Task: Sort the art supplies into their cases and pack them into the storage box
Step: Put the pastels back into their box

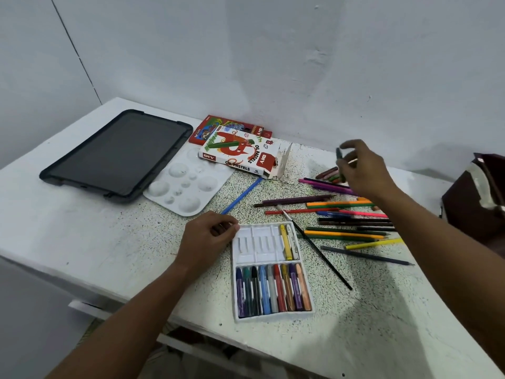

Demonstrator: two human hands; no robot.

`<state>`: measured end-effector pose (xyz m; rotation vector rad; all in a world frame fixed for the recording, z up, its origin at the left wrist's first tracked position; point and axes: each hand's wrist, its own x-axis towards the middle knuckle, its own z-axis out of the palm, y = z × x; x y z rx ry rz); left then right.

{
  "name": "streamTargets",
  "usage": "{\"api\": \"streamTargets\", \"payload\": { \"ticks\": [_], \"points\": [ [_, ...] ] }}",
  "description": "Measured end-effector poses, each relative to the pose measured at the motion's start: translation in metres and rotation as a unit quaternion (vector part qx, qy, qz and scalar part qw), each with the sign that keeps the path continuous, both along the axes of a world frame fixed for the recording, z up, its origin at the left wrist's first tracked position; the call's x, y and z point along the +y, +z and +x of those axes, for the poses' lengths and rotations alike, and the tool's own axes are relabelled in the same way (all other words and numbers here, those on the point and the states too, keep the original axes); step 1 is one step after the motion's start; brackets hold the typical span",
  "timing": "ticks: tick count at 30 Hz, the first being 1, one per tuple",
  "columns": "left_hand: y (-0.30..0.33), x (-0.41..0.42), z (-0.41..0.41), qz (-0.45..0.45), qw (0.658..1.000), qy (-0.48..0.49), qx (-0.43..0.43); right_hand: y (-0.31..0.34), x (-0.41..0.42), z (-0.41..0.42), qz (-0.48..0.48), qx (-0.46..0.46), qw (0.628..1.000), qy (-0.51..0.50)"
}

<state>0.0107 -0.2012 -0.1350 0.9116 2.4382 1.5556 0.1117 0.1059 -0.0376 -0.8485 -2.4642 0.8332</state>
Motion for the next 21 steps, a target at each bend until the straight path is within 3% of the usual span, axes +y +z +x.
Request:
{"api": "streamTargets", "payload": {
  "ticks": [3,8,17,21],
  "points": [
    [0.000,0.000,0.000,-0.003,1.000,-0.001,0.005,0.006,-0.050,0.005,-0.095,-0.036,0.992,0.079],
    [0.000,-0.001,0.000,-0.005,1.000,-0.004,0.009,-0.012,-0.113,0.018,-0.161,-0.153,0.964,0.145],
    [0.002,-0.004,0.003,0.005,1.000,-0.013,0.006,-0.017,-0.144,0.020,0.009,-0.232,0.962,0.145],
    [0.003,-0.003,0.003,0.012,1.000,-0.014,-0.003,-0.018,-0.143,0.020,0.020,-0.238,0.960,0.147]
  ]
}}
